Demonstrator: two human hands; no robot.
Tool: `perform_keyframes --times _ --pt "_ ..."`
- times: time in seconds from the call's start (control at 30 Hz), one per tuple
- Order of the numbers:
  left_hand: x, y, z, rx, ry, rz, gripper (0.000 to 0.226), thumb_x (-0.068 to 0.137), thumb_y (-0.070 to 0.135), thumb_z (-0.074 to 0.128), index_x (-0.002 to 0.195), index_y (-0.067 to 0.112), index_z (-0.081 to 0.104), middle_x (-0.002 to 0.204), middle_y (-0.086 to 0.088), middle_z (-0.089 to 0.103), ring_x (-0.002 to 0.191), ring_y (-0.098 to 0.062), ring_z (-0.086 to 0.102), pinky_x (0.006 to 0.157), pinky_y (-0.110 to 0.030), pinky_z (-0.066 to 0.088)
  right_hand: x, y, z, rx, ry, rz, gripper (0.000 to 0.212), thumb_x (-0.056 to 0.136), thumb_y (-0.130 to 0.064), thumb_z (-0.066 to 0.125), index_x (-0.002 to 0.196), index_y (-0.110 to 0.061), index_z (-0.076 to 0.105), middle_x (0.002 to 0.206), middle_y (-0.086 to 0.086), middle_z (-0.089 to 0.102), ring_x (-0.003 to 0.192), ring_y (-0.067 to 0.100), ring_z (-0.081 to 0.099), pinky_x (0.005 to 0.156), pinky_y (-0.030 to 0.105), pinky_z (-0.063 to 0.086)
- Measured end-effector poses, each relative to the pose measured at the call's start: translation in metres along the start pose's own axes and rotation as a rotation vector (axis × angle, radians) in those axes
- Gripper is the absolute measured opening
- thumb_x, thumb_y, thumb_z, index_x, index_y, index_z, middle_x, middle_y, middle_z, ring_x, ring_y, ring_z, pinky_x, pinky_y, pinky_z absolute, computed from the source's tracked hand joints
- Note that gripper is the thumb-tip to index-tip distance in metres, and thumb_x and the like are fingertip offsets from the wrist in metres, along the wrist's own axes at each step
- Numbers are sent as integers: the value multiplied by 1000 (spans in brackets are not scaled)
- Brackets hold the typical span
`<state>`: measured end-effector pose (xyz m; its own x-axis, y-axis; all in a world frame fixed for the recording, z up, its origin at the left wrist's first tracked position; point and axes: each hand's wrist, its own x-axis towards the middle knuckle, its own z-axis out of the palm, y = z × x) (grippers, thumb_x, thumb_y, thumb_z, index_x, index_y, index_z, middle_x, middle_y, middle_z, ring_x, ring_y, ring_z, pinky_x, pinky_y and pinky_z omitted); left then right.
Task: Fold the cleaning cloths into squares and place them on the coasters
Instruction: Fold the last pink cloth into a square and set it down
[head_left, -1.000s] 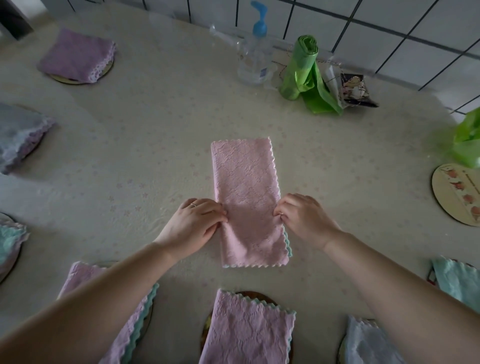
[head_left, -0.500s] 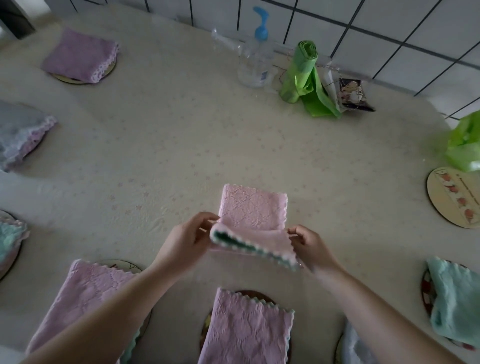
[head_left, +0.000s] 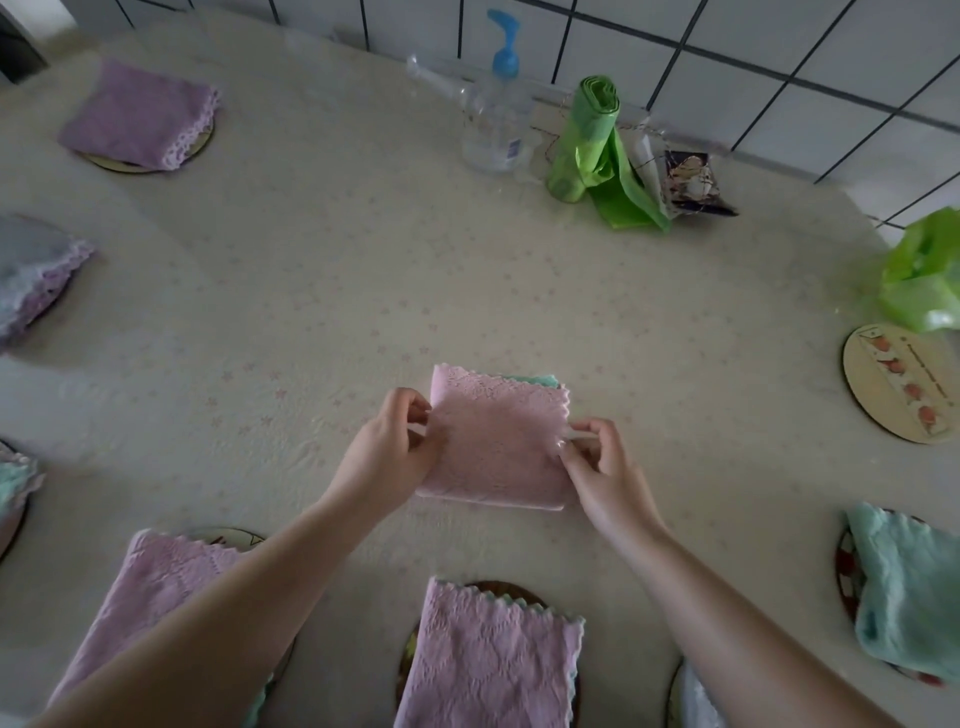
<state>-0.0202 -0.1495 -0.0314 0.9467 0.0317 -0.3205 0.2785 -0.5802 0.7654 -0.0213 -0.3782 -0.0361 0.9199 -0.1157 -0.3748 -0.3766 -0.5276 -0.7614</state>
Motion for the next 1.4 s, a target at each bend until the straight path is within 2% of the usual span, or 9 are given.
perform_keyframes --times 0.1,0.33,0.5,0.6,0.77,0.93,1.1,1.23,1.4 --pt "5 9 2 59 23 65 37 88 31 58 118 16 43 114 -5 58 93 -17 59 77 -36 54 2 -7 1 -94 -39 -176 31 87 -21 60 114 -30 48 108 -16 54 88 -4 56 75 13 45" --pt "11 12 10 114 -3 159 48 86 22 62 132 24 45 135 0 46 112 -17 50 92 -25 38 7 -3 -1 -395 -117 -380 61 83 -8 60 138 -22 39 148 -20 26 107 11 57 92 33 49" --pt "15 8 10 83 10 130 49 86 22 61 133 24 45 130 2 51 108 -16 52 87 -22 38 12 -7 -2 -367 -155 -349 68 84 -7 57 143 -27 30 147 -26 20 104 -3 49 96 23 43" --pt "18 5 10 61 -11 71 46 86 25 61 130 29 46 110 4 57 95 -14 56 79 -24 44 18 -8 -2 -349 -200 -401 72 82 -3 58 143 -28 30 144 -29 15 126 -12 25 96 3 29" --pt "22 0 11 -68 -33 9 45 83 19 65 122 34 50 103 6 60 87 -13 60 75 -27 50 28 -7 -1 -421 -184 -415 67 82 -12 64 142 -19 34 149 -7 30 137 12 28 113 34 26" --pt "20 -6 8 -259 -111 1 48 84 15 65 122 39 48 107 5 64 86 -14 68 75 -40 58 16 -1 -4 -385 24 -443 56 83 -9 64 135 -18 46 134 -3 47 118 11 47 99 24 37" --pt "30 -2 5 -144 -172 39 48 87 24 61 131 32 44 119 2 58 97 -14 63 83 -39 55 22 0 -2 -402 -9 -334 48 86 -11 61 132 -17 50 129 -3 51 112 11 50 92 15 34" --pt "38 1 3 -59 -166 52 47 87 28 61 131 28 46 128 -1 52 104 -18 59 90 -40 50 24 -7 -1 -496 86 -426 50 82 -9 65 129 -18 53 127 -4 54 116 16 46 101 31 33" --pt "41 1 4 13 -85 46 48 88 28 58 133 28 44 129 -2 45 98 -20 58 89 -40 50 28 -15 -1 -411 -73 -369 49 85 -13 60 133 -20 49 137 -8 45 111 3 48 92 11 30"
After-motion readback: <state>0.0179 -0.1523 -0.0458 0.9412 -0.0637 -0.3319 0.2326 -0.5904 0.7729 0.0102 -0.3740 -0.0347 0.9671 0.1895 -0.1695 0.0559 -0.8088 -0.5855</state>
